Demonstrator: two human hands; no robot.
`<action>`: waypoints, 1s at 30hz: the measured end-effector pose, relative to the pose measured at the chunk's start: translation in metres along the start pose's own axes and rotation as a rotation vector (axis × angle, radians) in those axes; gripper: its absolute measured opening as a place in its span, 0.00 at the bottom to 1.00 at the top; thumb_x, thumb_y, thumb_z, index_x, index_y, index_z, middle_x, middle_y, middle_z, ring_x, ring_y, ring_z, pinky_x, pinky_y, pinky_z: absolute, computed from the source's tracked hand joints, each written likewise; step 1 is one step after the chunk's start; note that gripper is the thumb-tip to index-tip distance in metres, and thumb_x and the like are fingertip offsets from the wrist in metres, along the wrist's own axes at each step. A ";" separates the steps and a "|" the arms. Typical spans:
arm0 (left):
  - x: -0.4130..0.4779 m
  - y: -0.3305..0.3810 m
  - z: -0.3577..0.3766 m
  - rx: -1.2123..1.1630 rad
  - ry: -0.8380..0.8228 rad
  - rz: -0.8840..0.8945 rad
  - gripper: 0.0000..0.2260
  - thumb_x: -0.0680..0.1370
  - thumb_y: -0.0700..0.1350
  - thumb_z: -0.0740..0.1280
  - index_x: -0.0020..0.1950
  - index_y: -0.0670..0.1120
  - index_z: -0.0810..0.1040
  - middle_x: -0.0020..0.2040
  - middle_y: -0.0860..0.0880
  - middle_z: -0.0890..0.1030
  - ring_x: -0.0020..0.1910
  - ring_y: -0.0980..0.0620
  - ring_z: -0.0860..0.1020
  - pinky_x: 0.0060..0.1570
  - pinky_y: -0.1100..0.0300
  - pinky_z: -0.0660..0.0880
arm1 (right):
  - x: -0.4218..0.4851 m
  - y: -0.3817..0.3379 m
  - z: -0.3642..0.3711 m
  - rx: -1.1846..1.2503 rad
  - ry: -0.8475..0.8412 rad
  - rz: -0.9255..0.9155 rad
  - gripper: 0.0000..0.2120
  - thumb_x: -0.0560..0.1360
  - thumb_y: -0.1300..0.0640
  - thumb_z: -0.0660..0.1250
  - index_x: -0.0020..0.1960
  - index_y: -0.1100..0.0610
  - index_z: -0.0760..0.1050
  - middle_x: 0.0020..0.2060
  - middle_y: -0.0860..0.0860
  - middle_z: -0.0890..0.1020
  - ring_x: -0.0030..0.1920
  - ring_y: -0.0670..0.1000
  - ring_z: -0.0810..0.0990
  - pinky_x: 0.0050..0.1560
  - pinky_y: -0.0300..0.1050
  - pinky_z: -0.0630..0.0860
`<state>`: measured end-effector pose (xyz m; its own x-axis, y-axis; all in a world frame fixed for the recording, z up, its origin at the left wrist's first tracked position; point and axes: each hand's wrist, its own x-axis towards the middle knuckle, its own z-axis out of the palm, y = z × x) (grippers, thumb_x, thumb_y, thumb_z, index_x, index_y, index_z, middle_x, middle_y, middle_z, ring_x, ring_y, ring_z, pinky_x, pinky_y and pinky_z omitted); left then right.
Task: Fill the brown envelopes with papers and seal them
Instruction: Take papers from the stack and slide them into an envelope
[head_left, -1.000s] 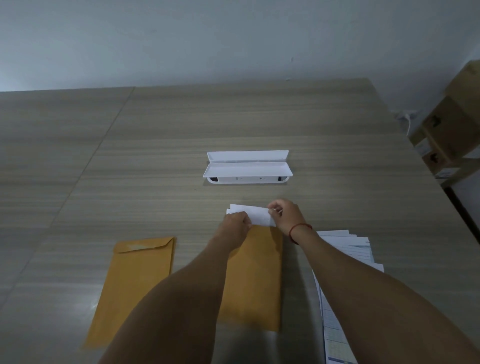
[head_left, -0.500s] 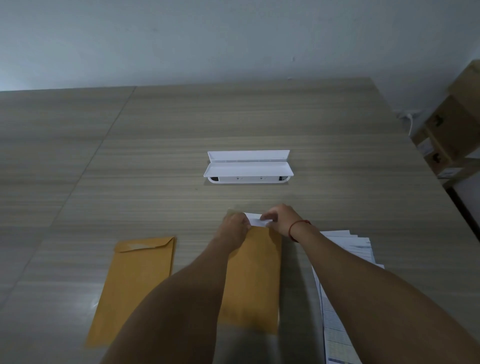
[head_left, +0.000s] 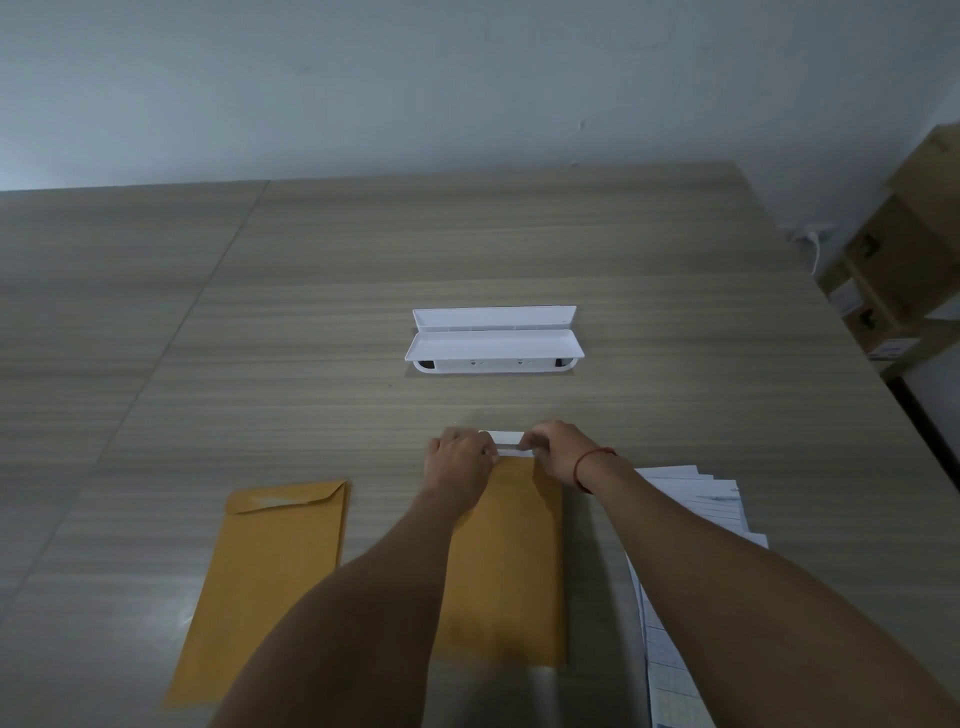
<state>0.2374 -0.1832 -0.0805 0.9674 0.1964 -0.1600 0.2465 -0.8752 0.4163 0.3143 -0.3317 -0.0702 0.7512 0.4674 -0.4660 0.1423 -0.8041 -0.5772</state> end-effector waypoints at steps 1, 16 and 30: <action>0.000 0.001 -0.002 0.001 0.002 0.007 0.08 0.80 0.45 0.60 0.53 0.47 0.77 0.57 0.51 0.79 0.65 0.51 0.68 0.62 0.55 0.60 | 0.000 -0.001 0.000 -0.003 0.001 -0.001 0.15 0.80 0.65 0.58 0.63 0.56 0.76 0.62 0.54 0.79 0.63 0.54 0.76 0.66 0.50 0.72; -0.002 0.007 -0.006 0.022 -0.031 -0.015 0.09 0.80 0.44 0.57 0.53 0.48 0.76 0.52 0.51 0.81 0.53 0.49 0.77 0.56 0.55 0.61 | -0.006 -0.004 -0.001 -0.146 -0.052 -0.010 0.12 0.79 0.55 0.63 0.60 0.53 0.80 0.56 0.49 0.82 0.58 0.53 0.80 0.62 0.50 0.75; -0.001 -0.010 0.010 0.031 -0.019 -0.069 0.20 0.75 0.51 0.69 0.64 0.45 0.72 0.66 0.47 0.72 0.67 0.46 0.68 0.64 0.53 0.68 | -0.001 0.007 0.009 -0.034 0.133 0.020 0.08 0.77 0.60 0.65 0.51 0.56 0.82 0.51 0.51 0.83 0.52 0.52 0.81 0.59 0.49 0.77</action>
<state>0.2330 -0.1794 -0.0931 0.9469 0.2480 -0.2045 0.3099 -0.8733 0.3759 0.3090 -0.3343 -0.0794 0.8327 0.3999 -0.3829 0.1464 -0.8260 -0.5443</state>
